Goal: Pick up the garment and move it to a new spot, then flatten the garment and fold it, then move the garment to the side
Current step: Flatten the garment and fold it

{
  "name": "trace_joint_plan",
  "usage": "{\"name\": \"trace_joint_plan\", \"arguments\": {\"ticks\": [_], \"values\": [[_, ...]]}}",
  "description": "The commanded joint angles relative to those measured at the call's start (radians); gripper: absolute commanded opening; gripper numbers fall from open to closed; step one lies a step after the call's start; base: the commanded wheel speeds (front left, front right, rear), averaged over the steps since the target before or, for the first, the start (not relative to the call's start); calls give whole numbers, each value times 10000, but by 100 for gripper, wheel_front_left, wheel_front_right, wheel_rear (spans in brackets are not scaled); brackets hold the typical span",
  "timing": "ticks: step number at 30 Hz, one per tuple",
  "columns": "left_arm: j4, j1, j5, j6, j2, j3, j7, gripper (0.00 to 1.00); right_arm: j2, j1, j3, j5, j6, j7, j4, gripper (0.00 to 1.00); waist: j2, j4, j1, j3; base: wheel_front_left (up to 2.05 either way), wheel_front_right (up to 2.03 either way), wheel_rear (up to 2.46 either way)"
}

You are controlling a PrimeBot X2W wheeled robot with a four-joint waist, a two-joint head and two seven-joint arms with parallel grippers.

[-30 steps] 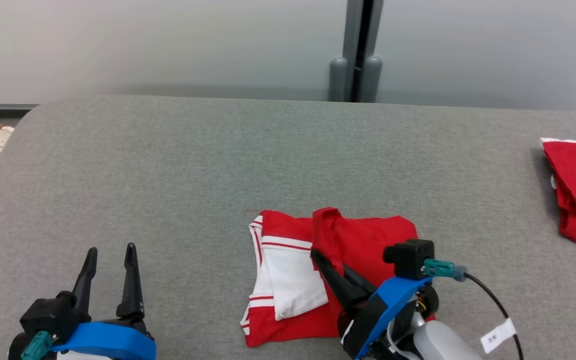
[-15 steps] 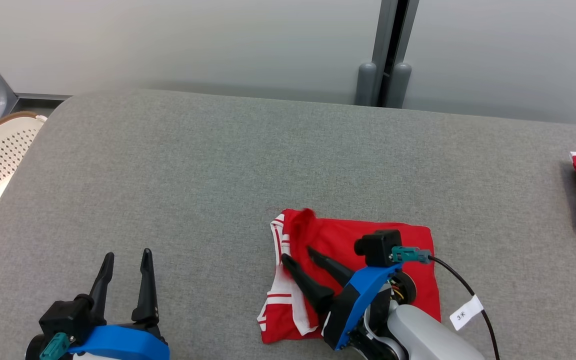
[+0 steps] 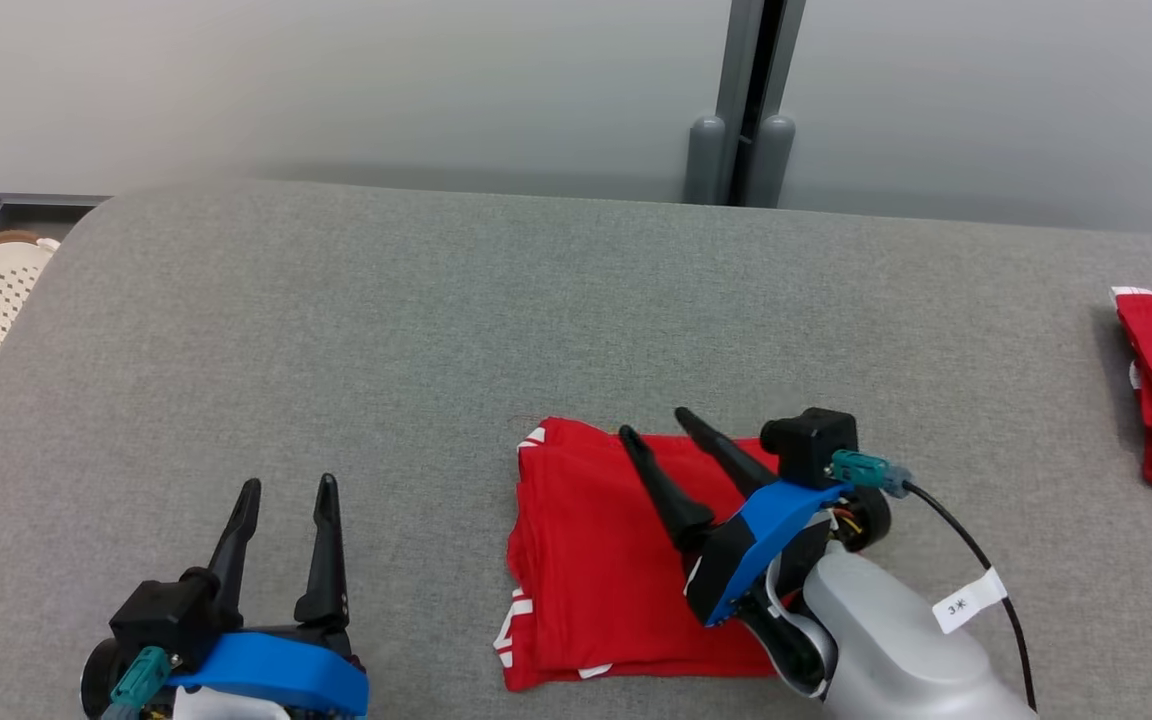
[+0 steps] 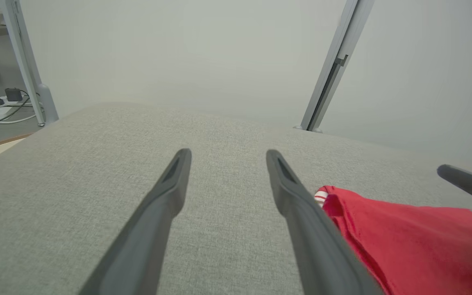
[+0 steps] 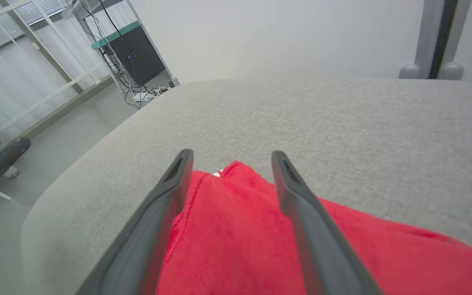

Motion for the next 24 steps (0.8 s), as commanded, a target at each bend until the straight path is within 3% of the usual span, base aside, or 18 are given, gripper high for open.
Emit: {"name": "trace_joint_plan", "arguments": {"ticks": [1,7,11,15,24], "values": [[-44,-155,87,-5,-27,4,-33,100,-26,-131,-141,-203,1,-68,71,100,0,-48,0,-17,0,0,0],[-77,-356,301,-29,-219,-149,-41,100,-27,388,-2296,-2377,1,-158,-27,100,0,-360,0,-88,0,0,0],[-14,-386,381,-85,-337,-116,-42,100,-22,1315,-3926,-4109,1,-156,-1015,100,0,-547,0,-187,0,0,0],[86,-166,505,-128,-343,57,-44,100,-21,2501,-4908,-5133,1,-158,-2089,100,0,-699,0,-327,0,0,0],[199,483,814,-236,-622,894,-47,100,-22,4442,-5946,-5280,1,-160,-3762,100,0,-934,0,-563,0,0,0]]}}
